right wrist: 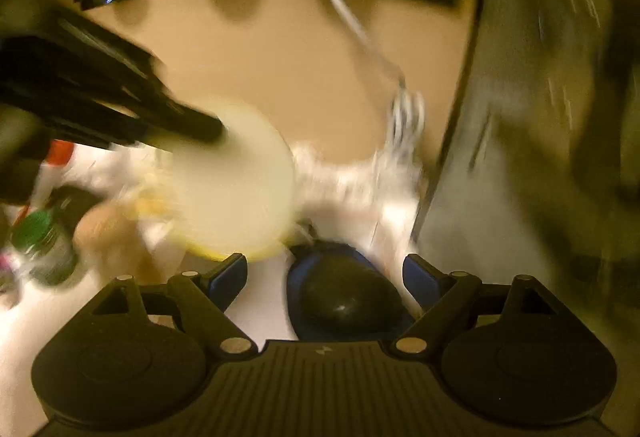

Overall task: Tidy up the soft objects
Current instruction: 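Carry both items into the pink box and open both grippers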

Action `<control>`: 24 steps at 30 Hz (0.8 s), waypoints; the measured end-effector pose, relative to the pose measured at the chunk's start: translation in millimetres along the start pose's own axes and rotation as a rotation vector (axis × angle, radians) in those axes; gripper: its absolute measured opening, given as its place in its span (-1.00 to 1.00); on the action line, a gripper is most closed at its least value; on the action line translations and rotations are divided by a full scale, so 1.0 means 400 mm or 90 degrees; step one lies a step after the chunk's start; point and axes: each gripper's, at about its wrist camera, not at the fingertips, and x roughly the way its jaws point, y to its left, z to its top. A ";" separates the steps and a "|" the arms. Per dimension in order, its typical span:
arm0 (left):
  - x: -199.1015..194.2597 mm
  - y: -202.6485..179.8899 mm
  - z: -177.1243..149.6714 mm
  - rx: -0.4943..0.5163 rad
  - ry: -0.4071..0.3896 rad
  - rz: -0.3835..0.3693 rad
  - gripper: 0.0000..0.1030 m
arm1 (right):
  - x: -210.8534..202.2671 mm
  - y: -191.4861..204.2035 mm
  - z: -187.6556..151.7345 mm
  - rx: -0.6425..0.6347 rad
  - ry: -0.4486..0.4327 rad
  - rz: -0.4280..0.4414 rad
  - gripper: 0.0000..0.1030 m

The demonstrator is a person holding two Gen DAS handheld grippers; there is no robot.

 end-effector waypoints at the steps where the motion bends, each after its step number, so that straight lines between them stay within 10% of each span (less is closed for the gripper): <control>1: 0.020 0.012 -0.018 -0.006 0.002 0.015 -0.55 | -0.009 -0.008 -0.034 0.001 0.003 0.009 0.66; 13: -0.241 0.153 -0.200 -0.101 -0.097 0.055 -0.55 | -0.023 0.006 -0.179 0.011 0.035 0.044 0.66; 24: -0.564 0.382 -0.411 -0.169 -0.218 0.402 -0.55 | -0.059 0.159 -0.169 0.006 0.029 0.093 0.68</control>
